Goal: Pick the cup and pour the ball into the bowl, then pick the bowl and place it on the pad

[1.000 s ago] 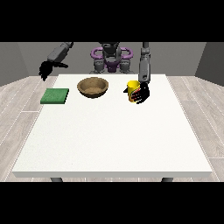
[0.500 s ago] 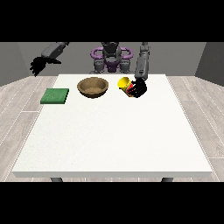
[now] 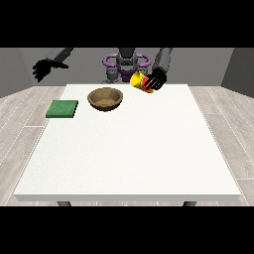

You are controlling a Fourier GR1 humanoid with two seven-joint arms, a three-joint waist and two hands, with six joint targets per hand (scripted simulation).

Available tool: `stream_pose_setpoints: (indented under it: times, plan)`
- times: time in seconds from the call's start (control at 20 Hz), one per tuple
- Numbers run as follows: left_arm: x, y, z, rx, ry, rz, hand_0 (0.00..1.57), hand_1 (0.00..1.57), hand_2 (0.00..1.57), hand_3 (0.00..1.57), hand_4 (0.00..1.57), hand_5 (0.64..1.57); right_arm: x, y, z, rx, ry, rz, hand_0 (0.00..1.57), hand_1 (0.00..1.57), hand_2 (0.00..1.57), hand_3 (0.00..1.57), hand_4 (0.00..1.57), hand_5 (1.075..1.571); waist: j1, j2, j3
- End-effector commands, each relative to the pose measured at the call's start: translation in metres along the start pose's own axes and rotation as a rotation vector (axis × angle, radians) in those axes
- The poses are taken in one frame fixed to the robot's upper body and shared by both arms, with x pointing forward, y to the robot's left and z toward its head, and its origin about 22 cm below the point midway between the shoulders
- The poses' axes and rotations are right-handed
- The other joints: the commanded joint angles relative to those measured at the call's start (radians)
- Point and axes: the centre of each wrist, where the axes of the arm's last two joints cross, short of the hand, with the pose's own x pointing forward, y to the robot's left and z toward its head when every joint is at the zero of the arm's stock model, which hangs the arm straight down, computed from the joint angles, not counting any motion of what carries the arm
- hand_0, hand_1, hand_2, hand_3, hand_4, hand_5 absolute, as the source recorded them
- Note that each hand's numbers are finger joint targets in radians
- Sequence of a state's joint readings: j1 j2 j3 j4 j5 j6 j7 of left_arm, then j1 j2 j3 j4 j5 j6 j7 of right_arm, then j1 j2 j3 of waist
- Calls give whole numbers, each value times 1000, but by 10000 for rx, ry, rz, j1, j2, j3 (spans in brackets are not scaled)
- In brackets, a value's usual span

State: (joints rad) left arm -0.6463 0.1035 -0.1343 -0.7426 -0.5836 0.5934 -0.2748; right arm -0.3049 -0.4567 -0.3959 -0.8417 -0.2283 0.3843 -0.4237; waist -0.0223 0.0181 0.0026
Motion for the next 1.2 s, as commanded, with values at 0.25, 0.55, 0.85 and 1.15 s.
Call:
stream_pose_setpoints:
  times: [0.25,0.55,0.85,1.15]
  plan:
    - [36,-12,-6,-684,-347,-1681,1367,1367,1571,1571,1114,1566,-37,-15,45,-464,463,-2,0,0,83,0,0,1554,491,-393,-15]
    - [72,-37,3,-1533,-874,-3013,1080,1080,1571,1571,965,1570,-42,-10,42,-818,1029,-140,0,0,58,0,0,1551,556,-1060,-17]
    - [122,-44,2,-1552,-1977,-4204,562,562,1571,1564,914,1570,-23,-28,25,-749,722,288,0,0,0,0,0,1537,674,-479,-16]
    - [152,-49,2,-1285,-2964,-5761,455,455,1571,1571,894,1571,-6,10,-27,-483,514,436,0,0,0,267,0,1530,598,-139,-19]
